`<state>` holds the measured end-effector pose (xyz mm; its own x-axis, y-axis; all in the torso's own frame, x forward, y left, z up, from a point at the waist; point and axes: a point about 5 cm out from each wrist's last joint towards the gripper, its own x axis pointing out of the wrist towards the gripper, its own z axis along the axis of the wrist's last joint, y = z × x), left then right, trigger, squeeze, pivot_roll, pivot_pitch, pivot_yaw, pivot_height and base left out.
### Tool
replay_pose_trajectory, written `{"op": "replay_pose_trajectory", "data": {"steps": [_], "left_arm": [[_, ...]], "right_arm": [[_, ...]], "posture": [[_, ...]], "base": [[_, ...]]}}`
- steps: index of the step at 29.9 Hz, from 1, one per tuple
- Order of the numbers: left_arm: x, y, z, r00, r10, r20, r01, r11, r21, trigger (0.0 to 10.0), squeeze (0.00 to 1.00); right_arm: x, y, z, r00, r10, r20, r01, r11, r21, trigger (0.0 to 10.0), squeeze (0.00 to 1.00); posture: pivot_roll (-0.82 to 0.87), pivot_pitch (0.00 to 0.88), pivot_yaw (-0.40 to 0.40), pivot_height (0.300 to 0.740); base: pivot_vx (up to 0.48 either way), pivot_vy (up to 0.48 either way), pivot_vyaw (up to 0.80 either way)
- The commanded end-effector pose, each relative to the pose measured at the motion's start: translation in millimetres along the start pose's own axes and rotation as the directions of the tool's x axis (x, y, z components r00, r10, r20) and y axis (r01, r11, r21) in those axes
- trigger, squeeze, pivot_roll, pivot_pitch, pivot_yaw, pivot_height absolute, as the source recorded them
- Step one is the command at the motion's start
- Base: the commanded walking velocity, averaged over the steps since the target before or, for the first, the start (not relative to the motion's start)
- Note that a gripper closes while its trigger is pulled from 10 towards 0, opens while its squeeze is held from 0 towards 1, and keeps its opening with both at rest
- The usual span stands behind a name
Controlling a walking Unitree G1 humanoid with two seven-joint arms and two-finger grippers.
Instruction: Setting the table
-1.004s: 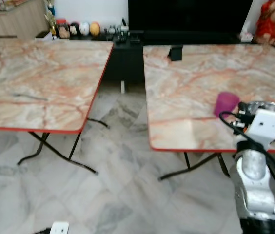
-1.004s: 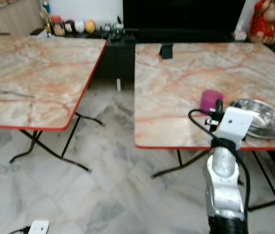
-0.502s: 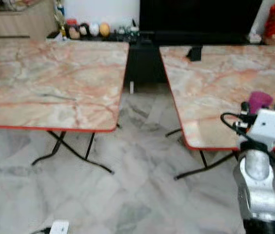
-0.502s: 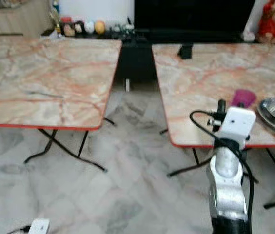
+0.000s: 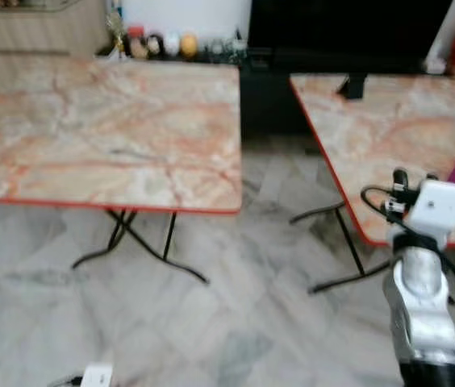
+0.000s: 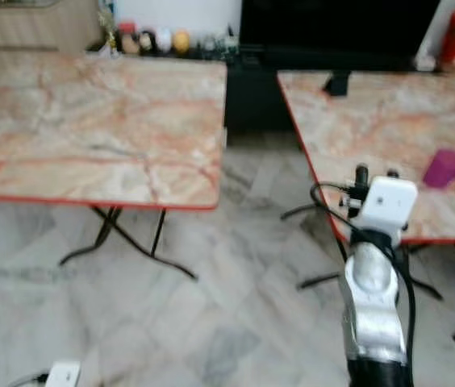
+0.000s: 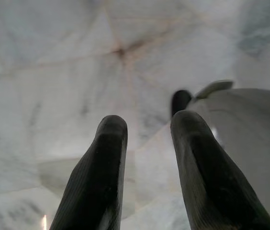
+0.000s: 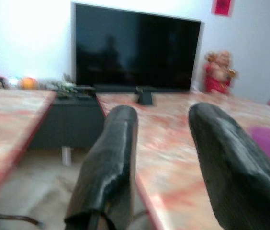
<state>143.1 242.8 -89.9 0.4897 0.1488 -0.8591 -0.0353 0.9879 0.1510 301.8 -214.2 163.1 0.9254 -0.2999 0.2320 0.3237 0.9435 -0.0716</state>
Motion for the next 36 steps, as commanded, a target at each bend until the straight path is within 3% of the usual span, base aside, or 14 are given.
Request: {"op": "replay_pose_trajectory", "data": {"steps": [1,36], "left_arm": [[0.2,-3.1,-0.6,1.0,-0.007,-0.003,0.007,1.0,0.005,10.0,0.0],[0.9,-2.6,4.1,1.0,-0.003,0.01,0.003,1.0,-0.014,10.0,0.0]], "right_arm": [[1.6,-5.9,2.4,1.0,-0.017,0.012,0.017,1.0,-0.008,10.0,0.0],[4.2,3.1,0.7,1.0,-0.006,0.009,0.005,1.0,0.018,10.0,0.0]], "posture": [[0.07,0.0,-0.042,0.707],[0.09,0.0,-0.049,0.707]], "base": [[0.0,0.315,0.0],[0.0,0.304,0.0]]}}
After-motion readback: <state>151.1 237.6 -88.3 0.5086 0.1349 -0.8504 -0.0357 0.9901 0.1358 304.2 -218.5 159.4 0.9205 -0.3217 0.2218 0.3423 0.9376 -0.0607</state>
